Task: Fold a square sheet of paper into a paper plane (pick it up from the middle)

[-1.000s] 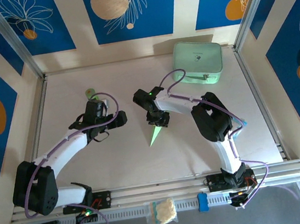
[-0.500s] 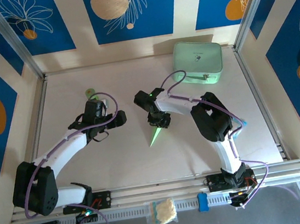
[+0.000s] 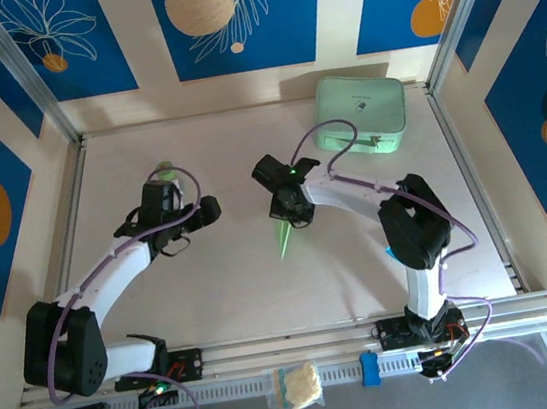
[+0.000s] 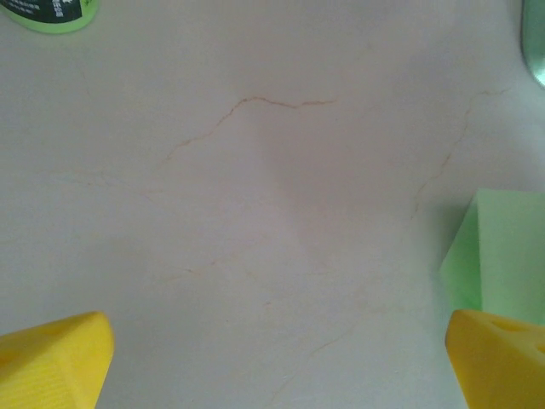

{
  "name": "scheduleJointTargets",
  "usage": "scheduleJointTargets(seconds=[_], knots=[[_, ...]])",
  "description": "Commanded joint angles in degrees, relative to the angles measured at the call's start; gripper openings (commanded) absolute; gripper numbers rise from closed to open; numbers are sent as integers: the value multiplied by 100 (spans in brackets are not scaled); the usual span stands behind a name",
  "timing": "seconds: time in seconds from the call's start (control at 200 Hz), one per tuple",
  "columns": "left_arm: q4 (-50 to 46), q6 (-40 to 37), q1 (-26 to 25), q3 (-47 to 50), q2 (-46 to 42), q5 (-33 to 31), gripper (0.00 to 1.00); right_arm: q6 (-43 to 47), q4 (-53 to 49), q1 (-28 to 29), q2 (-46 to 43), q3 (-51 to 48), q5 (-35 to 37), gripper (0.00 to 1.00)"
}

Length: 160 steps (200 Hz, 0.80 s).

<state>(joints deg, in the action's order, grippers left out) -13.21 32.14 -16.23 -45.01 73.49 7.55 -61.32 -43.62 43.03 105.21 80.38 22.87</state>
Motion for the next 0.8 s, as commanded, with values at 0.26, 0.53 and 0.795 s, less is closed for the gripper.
scheduleJointTargets(seconds=[0.26,0.53,0.795], knots=[[746,636,279,424,-89,1415,100,1265,3350,-138,-203,-1195,-2502,0],[1408,1171,265,843,346,2160,75,895,4782,-440,142,-2031,-3591,0],[2022,1529,32,974,1006,2559,52,718,5321,-602,434,-2399,-3964,0]])
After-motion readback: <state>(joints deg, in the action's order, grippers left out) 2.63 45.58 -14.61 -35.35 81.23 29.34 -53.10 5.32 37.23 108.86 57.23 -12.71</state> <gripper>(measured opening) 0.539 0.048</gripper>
